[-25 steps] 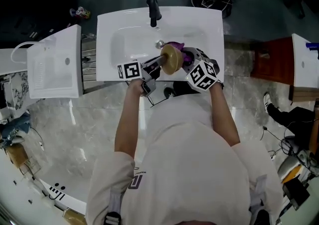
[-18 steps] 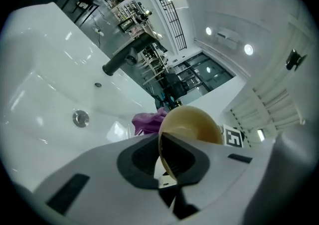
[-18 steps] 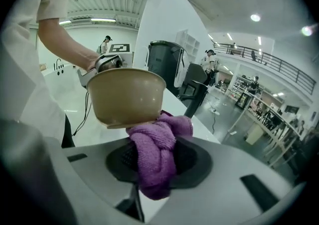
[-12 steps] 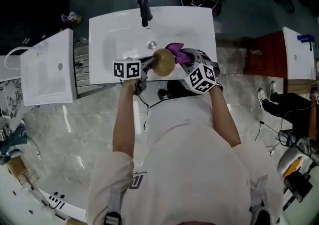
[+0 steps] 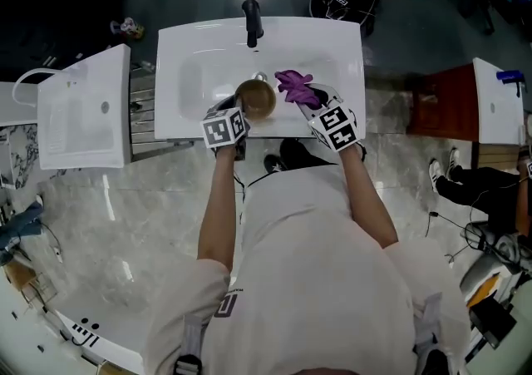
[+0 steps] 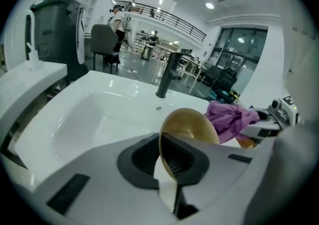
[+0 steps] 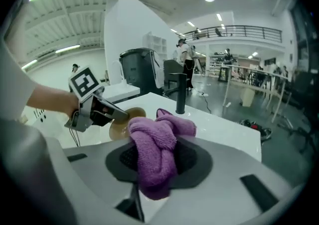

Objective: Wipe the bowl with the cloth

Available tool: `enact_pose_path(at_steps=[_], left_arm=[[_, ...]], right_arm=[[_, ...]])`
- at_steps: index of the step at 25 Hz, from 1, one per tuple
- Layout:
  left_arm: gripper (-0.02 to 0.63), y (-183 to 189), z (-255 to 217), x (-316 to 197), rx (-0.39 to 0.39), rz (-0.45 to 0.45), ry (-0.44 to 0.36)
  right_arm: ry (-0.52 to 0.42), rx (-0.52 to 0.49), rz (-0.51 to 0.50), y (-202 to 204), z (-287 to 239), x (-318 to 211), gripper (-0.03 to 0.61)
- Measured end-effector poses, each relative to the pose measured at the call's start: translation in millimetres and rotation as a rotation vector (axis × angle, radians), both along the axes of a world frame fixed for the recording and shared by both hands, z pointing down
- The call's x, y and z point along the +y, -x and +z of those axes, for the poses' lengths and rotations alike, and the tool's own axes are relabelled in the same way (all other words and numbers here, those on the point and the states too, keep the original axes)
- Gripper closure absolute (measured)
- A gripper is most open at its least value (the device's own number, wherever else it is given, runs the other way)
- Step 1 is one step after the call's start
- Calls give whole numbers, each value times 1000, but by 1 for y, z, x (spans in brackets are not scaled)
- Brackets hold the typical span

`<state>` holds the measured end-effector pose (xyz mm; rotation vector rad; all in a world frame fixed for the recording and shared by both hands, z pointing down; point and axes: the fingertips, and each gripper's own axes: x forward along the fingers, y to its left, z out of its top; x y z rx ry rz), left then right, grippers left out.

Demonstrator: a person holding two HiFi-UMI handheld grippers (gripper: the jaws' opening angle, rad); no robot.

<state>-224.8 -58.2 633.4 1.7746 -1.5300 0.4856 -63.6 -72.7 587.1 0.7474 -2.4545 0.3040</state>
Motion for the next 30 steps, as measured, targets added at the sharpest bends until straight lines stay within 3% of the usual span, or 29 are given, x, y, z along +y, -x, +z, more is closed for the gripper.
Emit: enact_pose_path(at_steps=[3,7,10,24,30], left_arm=[[597,8,-1,2,-5,-77,-13],[597,13,-1,1,-49,-120,-16],[597,15,0,1,-41,-142,-22],[597,22,9,-14,-30,-142,25],[595,11,23,-38,-43,-76,86]], right_arm=[[78,-25,77,1,12,-4,471],[157,-49,127,3,24,-5,471],[181,-70,142,6,26,-6,471],[199,-87,166,1,27,-9,469],[194,-76,180,-4,31,-12,469]])
